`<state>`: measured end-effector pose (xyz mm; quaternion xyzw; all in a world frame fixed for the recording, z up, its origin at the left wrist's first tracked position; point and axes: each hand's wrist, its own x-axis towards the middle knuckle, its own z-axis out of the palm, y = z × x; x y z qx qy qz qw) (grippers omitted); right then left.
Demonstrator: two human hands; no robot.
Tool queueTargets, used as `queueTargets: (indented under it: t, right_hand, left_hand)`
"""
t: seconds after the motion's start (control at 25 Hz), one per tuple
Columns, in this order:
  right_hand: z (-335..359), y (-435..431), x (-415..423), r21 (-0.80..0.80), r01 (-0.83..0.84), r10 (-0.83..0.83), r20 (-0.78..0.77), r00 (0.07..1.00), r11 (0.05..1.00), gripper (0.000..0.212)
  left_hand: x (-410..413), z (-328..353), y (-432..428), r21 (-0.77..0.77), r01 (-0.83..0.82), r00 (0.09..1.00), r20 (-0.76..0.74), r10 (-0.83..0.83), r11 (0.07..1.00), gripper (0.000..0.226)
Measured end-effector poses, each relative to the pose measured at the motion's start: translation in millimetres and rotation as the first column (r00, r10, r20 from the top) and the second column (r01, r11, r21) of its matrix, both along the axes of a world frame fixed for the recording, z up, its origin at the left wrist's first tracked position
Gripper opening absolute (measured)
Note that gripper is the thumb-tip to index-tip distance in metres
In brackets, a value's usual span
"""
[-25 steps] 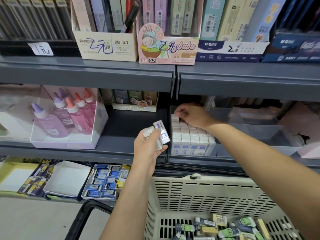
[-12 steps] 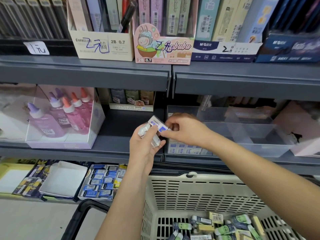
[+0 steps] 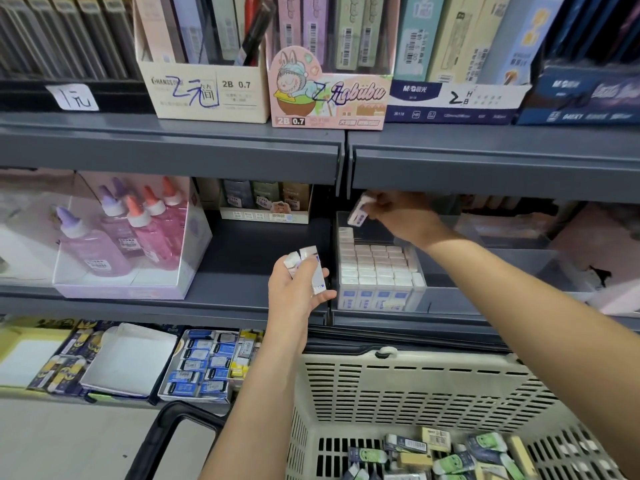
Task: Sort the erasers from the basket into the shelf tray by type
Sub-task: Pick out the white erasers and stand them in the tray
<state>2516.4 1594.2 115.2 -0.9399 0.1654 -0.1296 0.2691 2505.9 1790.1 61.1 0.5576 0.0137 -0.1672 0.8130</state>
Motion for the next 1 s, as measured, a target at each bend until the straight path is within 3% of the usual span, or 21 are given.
queueTargets:
  t: [0.12, 0.36, 0.52, 0.6, 0.76, 0.88, 1.0]
  right_hand:
    - [-14.8, 6.9, 12.8, -0.014, -0.112, 0.110, -0.088, 0.990, 0.994, 0.023]
    - [-30.0, 6.4, 17.4, 0.001, -0.144, 0.141, -0.194, 0.971, 0.990, 0.027]
    - [-16.0, 17.9, 4.5, -0.112, -0.156, 0.147, -0.080, 0.986, 0.981, 0.030]
    - [-4.8, 33.0, -6.5, -0.062, -0.141, 0.143, 0.024, 0.989, 0.988, 0.029]
    - [10.8, 63.0, -21.8, 0.016, -0.176, 0.177, -0.071, 0.982, 0.984, 0.024]
    - [17.3, 62.0, -26.4, 0.257, -0.153, 0.181, -0.088, 0.980, 0.954, 0.006]
    - [19.6, 51.8, -36.0, 0.588, -0.115, 0.199, -0.081, 0.977, 0.801, 0.012]
  left_hand:
    - [2.7, -1.3, 2.3, 0.003, -0.027, 1.000, -0.014, 0.027, 1.000, 0.005]
    - [1.3, -2.0, 2.8, -0.004, -0.012, 1.000, 0.000, 0.012, 1.000, 0.009]
    - [2.5, -1.3, 3.1, -0.039, -0.001, 1.000, -0.008, 0.000, 0.999, 0.010]
    - [2.1, -2.2, 2.5, -0.041, 0.007, 1.000, 0.024, -0.006, 0.999, 0.011]
    - [-0.6, -3.7, 0.9, -0.008, 0.068, 0.984, 0.167, -0.066, 0.998, 0.012]
    - [-1.7, -3.9, 0.0, 0.026, 0.095, 0.975, 0.198, -0.098, 0.995, 0.012]
    - [-2.0, -2.9, -0.7, 0.023, 0.103, 0.975, 0.194, -0.105, 0.994, 0.014]
